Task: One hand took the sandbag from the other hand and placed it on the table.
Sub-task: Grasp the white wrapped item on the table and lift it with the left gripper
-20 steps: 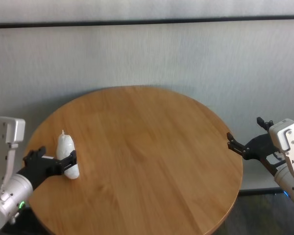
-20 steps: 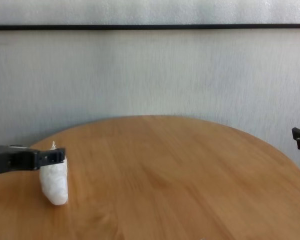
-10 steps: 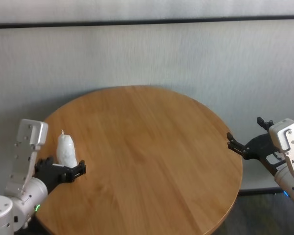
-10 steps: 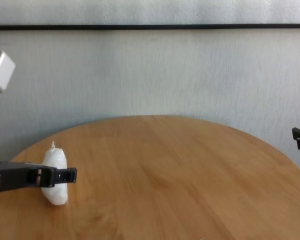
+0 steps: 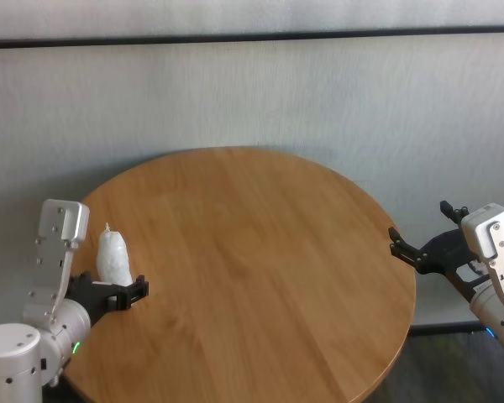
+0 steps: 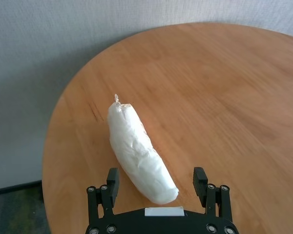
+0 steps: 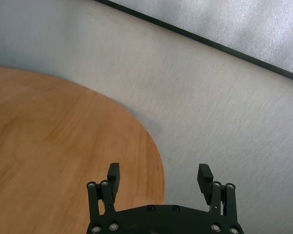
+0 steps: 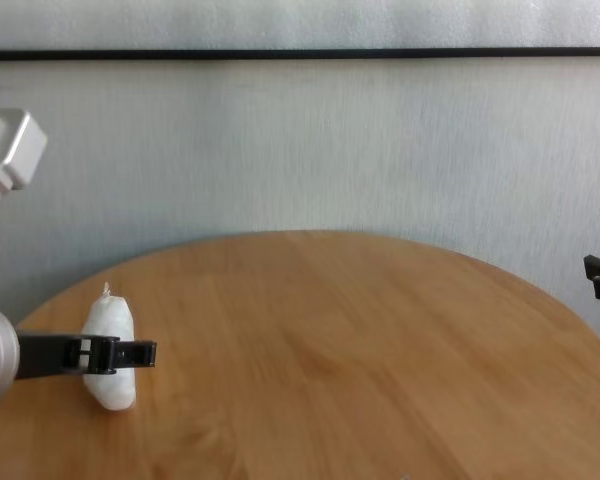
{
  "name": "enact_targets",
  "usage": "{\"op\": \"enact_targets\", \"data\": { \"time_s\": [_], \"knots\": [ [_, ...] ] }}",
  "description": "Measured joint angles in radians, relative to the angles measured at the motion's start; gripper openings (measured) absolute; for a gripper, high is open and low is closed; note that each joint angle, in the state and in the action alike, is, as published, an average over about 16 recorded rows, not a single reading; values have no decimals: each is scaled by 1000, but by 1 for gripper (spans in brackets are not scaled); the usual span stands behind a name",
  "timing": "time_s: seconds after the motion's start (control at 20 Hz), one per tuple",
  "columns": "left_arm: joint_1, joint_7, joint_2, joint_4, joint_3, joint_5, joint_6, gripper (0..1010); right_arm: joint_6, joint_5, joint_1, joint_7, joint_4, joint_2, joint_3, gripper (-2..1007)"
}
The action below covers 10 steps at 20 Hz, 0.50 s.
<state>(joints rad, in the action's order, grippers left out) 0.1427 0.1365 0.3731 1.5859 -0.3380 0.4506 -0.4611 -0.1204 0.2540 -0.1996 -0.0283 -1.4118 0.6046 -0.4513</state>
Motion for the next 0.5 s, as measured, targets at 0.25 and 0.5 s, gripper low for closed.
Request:
{"op": "enact_targets", "data": {
  "time_s": [0.25, 0.5],
  "knots": [
    [20, 10, -25, -33, -2, -17, -15, 1000, 0, 0, 0, 0, 0, 0, 0, 1002],
    [38, 7, -44, -71, -6, -34, -14, 1000, 0, 0, 0, 0, 0, 0, 0, 1002]
  ]
}}
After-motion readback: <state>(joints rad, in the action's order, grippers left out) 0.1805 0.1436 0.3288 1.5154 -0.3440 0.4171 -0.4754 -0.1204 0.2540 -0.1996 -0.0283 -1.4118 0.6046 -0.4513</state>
